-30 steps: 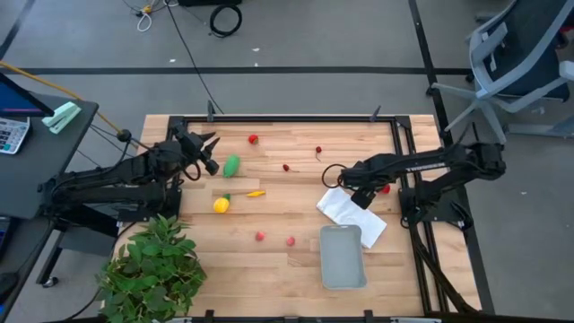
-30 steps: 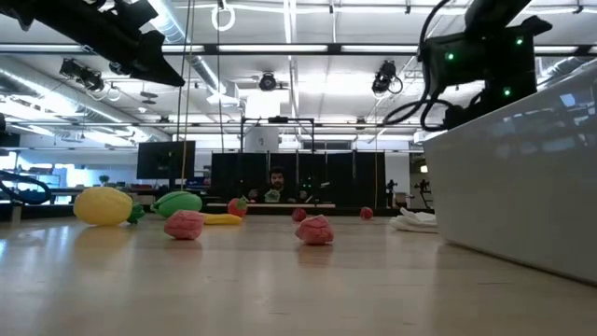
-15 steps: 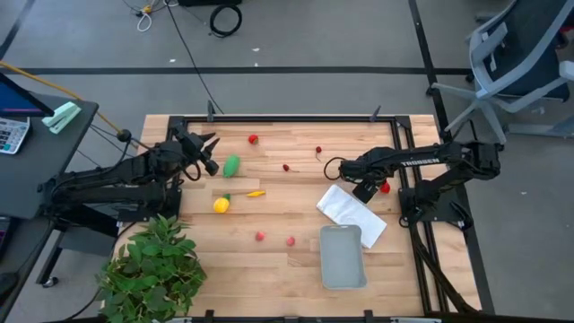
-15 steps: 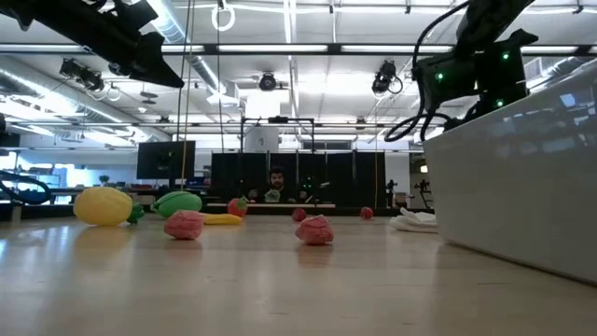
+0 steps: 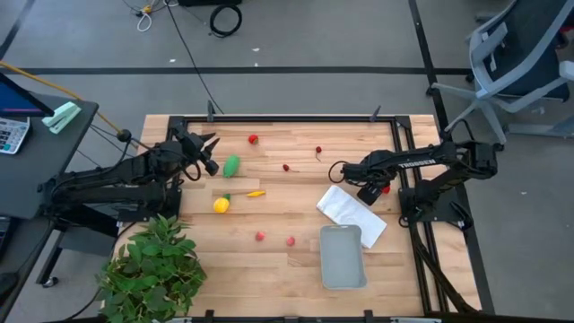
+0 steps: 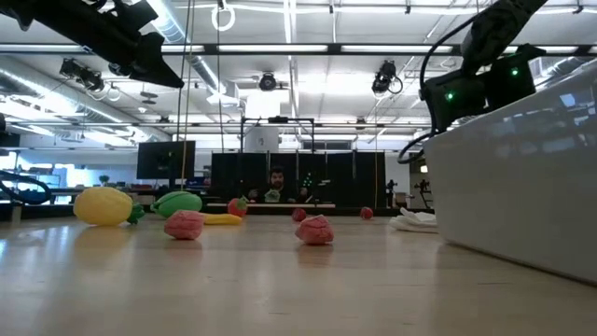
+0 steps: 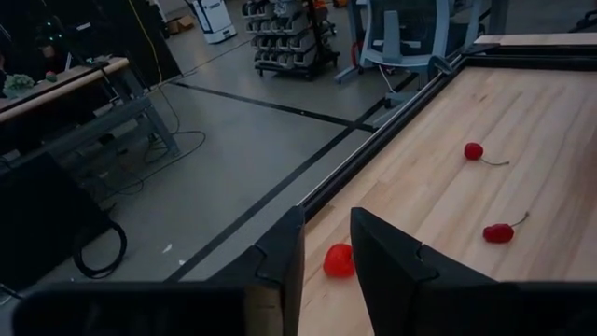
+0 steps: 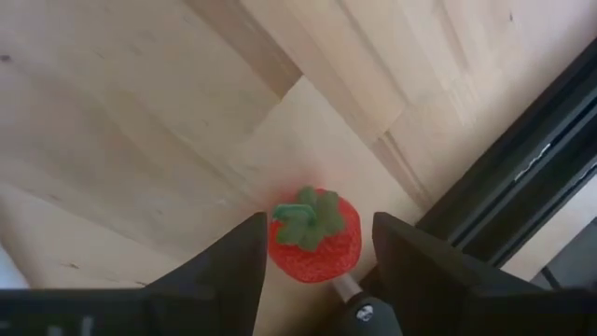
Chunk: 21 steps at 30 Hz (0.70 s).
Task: Pick and placing Produce into tupperware
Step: Put the right red strawberry into the gray bin
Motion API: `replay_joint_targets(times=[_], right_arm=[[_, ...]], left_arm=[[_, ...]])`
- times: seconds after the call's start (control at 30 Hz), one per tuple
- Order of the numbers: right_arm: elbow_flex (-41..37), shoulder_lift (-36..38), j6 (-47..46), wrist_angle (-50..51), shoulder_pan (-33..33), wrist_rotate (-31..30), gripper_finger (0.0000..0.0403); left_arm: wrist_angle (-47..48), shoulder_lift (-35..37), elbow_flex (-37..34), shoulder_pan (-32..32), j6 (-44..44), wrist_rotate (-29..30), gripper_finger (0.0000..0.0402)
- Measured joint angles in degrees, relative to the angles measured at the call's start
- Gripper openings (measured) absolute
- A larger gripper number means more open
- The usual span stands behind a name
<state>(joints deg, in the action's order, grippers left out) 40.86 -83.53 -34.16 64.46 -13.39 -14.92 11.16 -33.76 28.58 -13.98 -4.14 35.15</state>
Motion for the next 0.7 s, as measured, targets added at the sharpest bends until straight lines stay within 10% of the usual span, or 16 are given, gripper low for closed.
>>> replay_joint_targets(times=[0.7], right_arm=[[0.0, -0.1, 2.4, -4.0, -0.7, -1.6, 0.0198]], left_arm=[[0.3, 0.0, 0.0, 0.0, 0.0, 0.0, 0.0097]])
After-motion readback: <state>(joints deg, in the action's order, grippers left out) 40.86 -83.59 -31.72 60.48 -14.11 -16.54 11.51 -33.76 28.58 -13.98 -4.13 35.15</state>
